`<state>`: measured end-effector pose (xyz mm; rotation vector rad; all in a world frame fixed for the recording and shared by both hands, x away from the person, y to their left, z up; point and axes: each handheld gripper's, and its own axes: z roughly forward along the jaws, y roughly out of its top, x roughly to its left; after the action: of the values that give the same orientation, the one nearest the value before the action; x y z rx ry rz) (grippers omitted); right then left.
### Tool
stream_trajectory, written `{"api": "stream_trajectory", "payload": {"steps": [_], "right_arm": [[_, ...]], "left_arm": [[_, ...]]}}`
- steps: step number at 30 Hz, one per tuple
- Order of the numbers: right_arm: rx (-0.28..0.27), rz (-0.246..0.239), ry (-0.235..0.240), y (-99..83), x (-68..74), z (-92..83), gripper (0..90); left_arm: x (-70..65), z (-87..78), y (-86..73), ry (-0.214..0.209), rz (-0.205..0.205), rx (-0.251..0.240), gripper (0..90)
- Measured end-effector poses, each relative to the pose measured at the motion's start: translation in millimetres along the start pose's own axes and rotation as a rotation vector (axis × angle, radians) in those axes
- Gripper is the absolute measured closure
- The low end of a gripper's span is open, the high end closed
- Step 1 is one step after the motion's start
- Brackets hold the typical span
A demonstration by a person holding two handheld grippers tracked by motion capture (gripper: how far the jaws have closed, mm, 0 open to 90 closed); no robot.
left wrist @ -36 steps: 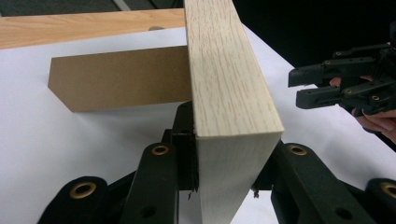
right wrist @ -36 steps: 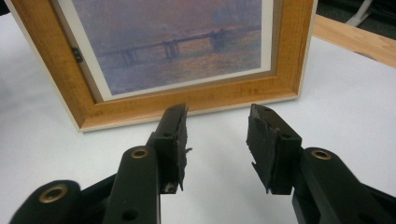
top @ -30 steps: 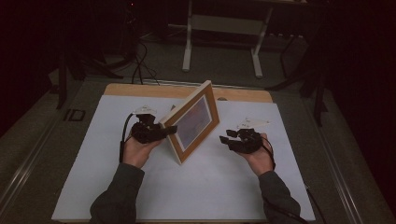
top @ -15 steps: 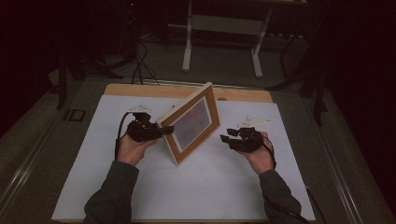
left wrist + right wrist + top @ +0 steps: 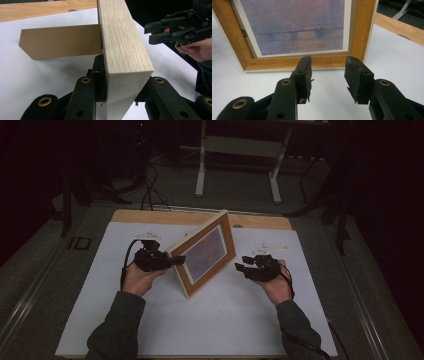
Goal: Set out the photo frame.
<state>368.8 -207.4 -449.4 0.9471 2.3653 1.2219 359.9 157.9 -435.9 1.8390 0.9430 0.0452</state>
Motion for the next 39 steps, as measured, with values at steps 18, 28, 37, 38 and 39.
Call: {"api": "stream_trajectory", "payload": {"steps": [18, 28, 37, 38, 39], "right_arm": [[-0.012, 0.004, -0.025, 9.8, -4.7, 3.4, 53.6], [-0.003, 0.002, -0.032, 16.7, -7.9, 5.5, 51.8], [-0.003, 0.004, -0.039, 24.5, -12.1, 7.1, 49.3], [-0.003, 0.004, -0.039, 24.5, -12.1, 7.1, 49.3], [-0.002, 0.006, -0.04, 25.3, -12.4, 7.3, 49.1]], "left_arm": [[4.1, -2.5, -0.6, -0.038, 0.01, 0.011, 70.7], [5.1, -2.7, 0.1, -0.051, 0.022, 0.019, 70.5], [4.8, -2.7, -0.1, -0.067, 0.035, 0.02, 70.5], [4.8, -2.7, -0.1, -0.067, 0.035, 0.02, 70.5], [4.8, -2.7, -0.1, -0.069, 0.037, 0.02, 70.5]]}}
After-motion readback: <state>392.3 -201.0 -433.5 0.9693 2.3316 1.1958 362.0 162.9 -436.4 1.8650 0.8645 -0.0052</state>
